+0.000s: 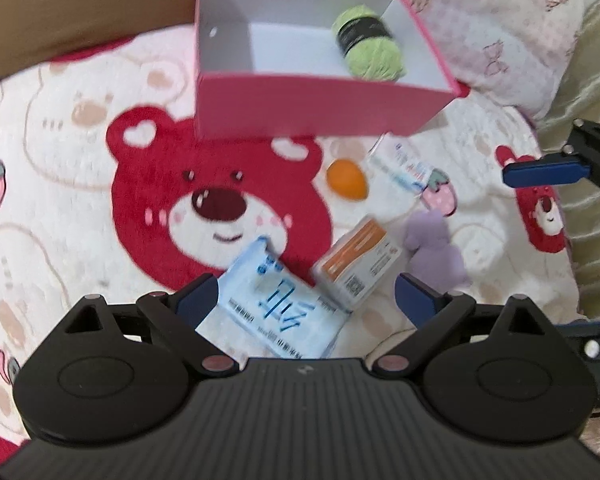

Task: Organize objects
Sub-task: 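Move the left tool toward the blue-and-white wet-wipe pack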

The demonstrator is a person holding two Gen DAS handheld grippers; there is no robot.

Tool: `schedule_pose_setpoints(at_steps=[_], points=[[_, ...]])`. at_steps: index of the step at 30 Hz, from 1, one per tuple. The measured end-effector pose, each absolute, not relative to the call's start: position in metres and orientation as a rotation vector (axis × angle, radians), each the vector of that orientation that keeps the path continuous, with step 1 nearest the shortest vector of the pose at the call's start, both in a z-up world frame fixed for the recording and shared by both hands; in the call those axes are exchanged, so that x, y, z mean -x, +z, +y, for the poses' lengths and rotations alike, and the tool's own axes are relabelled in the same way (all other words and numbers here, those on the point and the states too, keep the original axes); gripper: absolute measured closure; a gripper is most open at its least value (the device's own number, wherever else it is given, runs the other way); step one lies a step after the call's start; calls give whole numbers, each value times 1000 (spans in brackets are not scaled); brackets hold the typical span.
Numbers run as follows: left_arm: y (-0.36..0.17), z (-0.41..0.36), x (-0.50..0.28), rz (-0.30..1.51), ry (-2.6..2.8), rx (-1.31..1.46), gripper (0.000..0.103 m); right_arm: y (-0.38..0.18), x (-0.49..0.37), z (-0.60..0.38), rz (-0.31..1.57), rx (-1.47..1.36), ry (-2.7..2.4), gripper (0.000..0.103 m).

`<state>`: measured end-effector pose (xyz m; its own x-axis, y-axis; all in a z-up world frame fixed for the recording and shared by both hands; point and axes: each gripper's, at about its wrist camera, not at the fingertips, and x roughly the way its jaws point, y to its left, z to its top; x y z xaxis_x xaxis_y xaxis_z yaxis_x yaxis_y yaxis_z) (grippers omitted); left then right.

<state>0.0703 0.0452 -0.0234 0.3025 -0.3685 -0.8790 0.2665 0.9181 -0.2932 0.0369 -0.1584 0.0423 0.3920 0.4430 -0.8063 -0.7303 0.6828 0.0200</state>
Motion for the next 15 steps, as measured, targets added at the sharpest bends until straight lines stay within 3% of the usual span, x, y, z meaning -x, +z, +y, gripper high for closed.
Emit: schedule_pose_setpoints(at_steps=[15], points=[[-73,53,-68,1286,-338,107,7,-4,-41,-117,982,412,849,11]])
